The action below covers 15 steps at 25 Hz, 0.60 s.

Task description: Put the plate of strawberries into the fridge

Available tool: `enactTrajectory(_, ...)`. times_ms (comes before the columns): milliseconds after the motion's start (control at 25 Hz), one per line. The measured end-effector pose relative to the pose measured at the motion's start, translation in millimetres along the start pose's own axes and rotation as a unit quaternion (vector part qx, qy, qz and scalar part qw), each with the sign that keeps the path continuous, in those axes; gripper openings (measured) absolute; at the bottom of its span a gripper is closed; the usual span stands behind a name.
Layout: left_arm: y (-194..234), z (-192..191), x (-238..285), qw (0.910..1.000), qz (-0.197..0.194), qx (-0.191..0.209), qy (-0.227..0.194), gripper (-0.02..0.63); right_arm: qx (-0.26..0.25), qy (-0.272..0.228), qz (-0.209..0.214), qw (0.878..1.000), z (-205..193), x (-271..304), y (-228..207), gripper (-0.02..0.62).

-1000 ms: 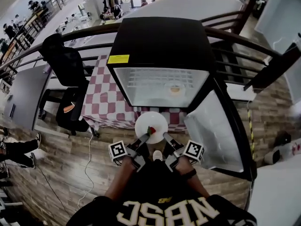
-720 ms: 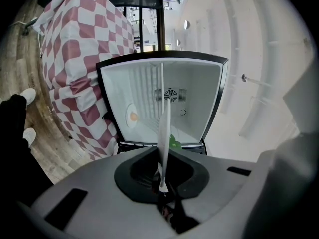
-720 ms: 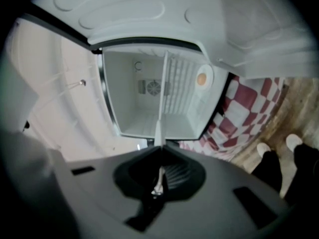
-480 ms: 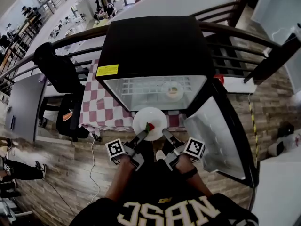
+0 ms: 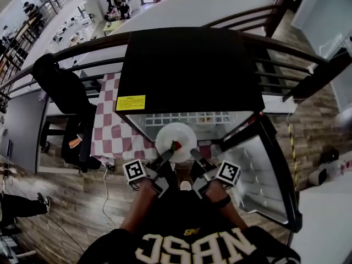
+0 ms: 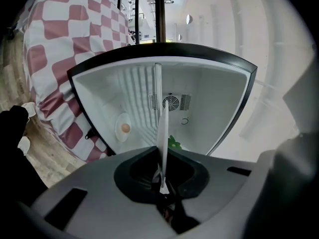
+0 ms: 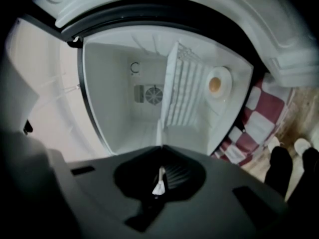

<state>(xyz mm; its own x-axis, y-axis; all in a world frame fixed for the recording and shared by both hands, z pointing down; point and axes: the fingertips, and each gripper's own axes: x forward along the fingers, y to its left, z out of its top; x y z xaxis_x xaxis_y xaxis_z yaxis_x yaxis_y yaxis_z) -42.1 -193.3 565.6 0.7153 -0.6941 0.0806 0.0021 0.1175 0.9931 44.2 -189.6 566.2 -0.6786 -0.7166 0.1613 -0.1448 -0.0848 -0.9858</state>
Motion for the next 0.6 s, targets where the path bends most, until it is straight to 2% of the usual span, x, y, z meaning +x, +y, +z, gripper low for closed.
enactTrajectory(320,-2.3,30.9,26.1,0.9997,0.008,-0.022,0.011,0.035,0.0,-0.018,-0.011,1.0,23.0,28.6,6.8,0.027)
enactTrajectory(600,-3.9,45.7,43.1,0.9995,0.011,-0.022,0.019,0.035,0.012,-0.037,-0.015,0.999,38.5,42.2,6.6,0.028)
